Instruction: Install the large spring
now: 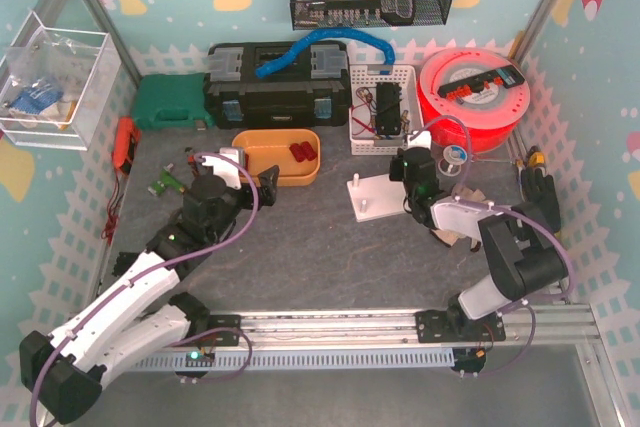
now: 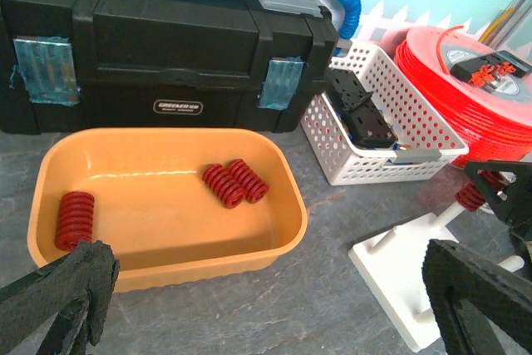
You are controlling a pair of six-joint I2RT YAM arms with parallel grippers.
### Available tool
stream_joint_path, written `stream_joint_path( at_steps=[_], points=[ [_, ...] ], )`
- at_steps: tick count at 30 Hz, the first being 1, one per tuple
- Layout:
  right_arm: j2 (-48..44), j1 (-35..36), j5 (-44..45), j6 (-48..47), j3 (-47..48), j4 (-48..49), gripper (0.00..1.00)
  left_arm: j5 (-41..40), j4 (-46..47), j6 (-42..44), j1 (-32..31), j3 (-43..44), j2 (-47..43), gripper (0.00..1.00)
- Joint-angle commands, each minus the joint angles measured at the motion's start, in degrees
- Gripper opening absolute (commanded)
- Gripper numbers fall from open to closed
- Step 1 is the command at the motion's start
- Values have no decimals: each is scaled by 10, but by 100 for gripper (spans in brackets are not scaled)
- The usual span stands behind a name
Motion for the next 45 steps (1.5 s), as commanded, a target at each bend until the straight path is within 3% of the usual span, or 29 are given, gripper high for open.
stream_joint_path(
  at_steps=[1, 20, 38, 45],
  points=[
    [6, -2, 1, -6, 9, 28, 0, 10, -1, 2, 3, -1, 0, 99],
    [42, -2, -6, -4, 7, 26, 0, 18, 10, 0, 9, -8, 7, 99],
    [50, -2, -2, 18, 12, 1, 43, 9, 10, -4, 10, -17, -3, 99],
    [-16, -2, -24, 47, 21, -68, 64, 2, -3, -15, 11, -15, -9, 99]
  ],
)
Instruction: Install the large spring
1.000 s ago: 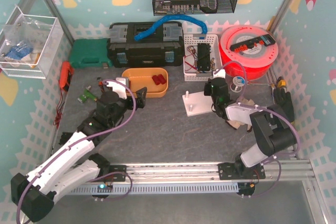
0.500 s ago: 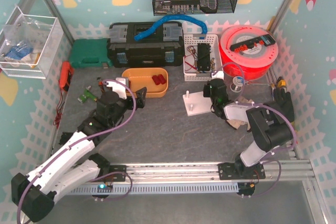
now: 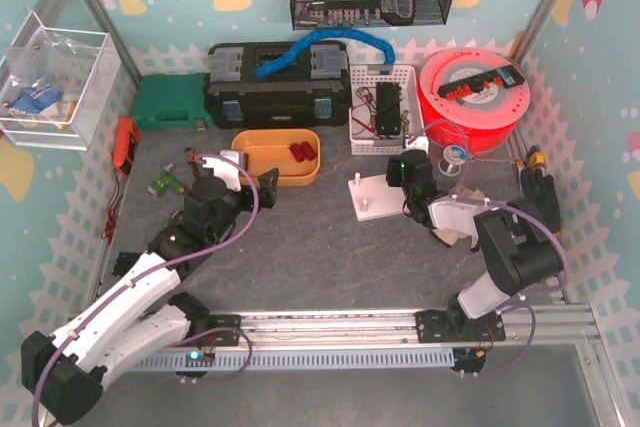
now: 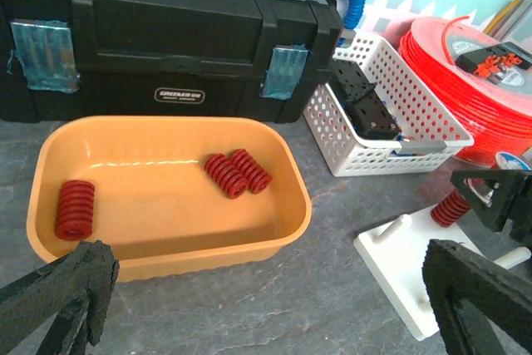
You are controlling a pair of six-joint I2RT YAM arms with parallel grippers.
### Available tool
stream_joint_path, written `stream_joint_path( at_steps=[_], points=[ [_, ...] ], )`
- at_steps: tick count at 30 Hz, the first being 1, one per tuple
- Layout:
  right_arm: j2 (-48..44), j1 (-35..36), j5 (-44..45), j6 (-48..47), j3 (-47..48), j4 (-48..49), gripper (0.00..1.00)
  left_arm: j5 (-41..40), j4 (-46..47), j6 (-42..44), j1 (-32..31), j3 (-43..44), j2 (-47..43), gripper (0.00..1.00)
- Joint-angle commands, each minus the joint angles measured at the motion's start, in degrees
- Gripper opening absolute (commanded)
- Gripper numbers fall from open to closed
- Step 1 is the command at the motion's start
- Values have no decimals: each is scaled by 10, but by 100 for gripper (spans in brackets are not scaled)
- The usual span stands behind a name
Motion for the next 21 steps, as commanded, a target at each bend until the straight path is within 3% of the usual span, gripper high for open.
stream_joint_path(
  at_steps=[1, 7, 14, 18, 21],
  points=[
    [-66, -2, -22, 19, 24, -65, 66, -15, -10, -15, 2, 2, -8, 99],
    [-162, -2, -82, -9, 54, -193, 80, -21, -36, -45, 23, 29, 28, 99],
    [-286, -1, -156, -9, 20, -218, 98, 25, -38, -63, 87, 91, 171, 98],
    [-324, 1, -200, 9, -10, -199, 99, 17, -41, -50, 111, 147, 270, 87],
    [-347, 2, -199, 14, -47, -176, 99, -16, -53, -15, 119, 200, 342, 71]
  ],
)
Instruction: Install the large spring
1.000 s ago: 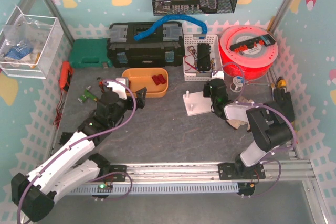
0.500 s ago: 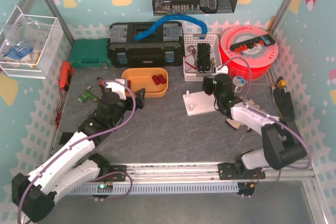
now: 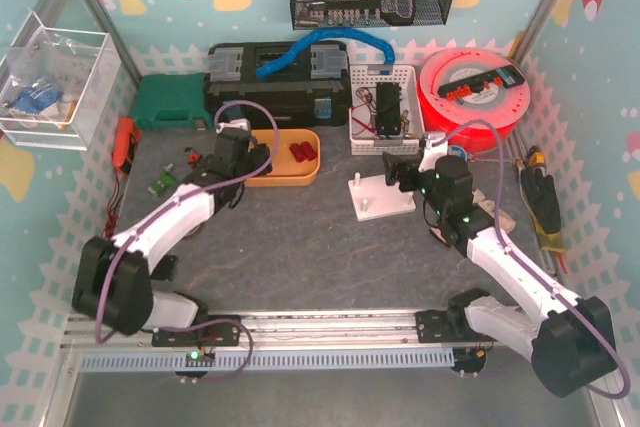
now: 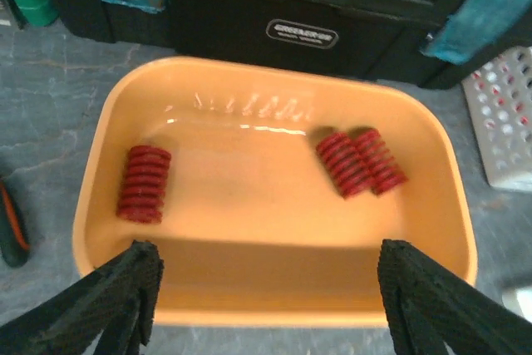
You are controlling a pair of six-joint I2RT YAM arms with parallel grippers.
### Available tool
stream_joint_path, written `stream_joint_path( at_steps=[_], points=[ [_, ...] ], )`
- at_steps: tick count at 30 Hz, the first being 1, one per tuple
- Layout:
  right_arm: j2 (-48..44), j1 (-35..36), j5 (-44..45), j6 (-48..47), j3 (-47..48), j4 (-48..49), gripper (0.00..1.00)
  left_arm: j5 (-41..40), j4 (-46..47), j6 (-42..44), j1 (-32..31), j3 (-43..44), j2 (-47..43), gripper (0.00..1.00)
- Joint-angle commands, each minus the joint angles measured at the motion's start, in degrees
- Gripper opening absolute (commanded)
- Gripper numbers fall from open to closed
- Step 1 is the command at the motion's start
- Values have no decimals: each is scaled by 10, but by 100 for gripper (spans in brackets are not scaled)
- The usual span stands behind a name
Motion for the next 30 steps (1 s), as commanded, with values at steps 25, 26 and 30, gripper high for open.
stream_joint_path(
  at_steps=[25, 26, 30],
  points=[
    [-1, 2, -7, 25, -79, 50, 98, -89, -119, 102, 73, 246, 351, 43],
    [-1, 2, -5, 24, -80, 50, 98, -87, -119, 102, 74, 249, 357, 43],
    [-4, 2, 1, 23, -82, 50, 98, -82, -119, 99, 76, 253, 373, 43]
  ],
)
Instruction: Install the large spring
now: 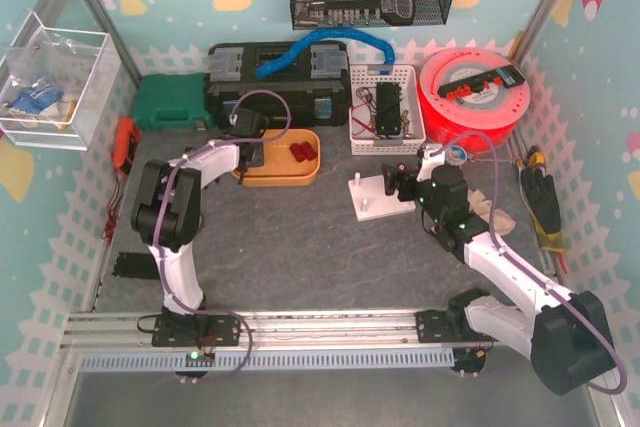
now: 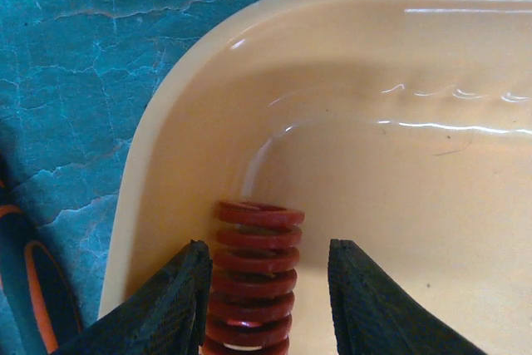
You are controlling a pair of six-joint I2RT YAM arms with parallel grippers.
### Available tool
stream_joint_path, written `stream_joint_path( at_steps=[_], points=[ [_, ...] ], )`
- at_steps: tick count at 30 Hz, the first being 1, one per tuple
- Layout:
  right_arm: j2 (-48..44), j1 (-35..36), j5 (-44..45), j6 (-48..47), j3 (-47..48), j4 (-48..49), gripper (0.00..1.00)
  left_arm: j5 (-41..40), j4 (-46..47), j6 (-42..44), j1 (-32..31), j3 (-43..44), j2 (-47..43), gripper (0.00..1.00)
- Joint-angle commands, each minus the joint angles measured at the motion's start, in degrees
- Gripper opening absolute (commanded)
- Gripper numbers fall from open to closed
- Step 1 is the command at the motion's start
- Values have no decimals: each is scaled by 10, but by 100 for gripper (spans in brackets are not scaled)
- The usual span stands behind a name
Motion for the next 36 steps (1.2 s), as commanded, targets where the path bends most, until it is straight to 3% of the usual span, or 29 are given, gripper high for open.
stream_joint_path(
  at_steps=[1, 23, 36],
  points=[
    [-1, 2, 14, 2, -9, 14, 98, 5, -9, 4, 5, 18, 21, 43],
    [7, 2, 22, -1, -10, 16, 97, 53, -8, 6, 5, 17, 51, 47],
    [1, 2, 23, 0, -11, 17, 97, 71, 3, 7, 6, 17, 50, 26]
  ],
)
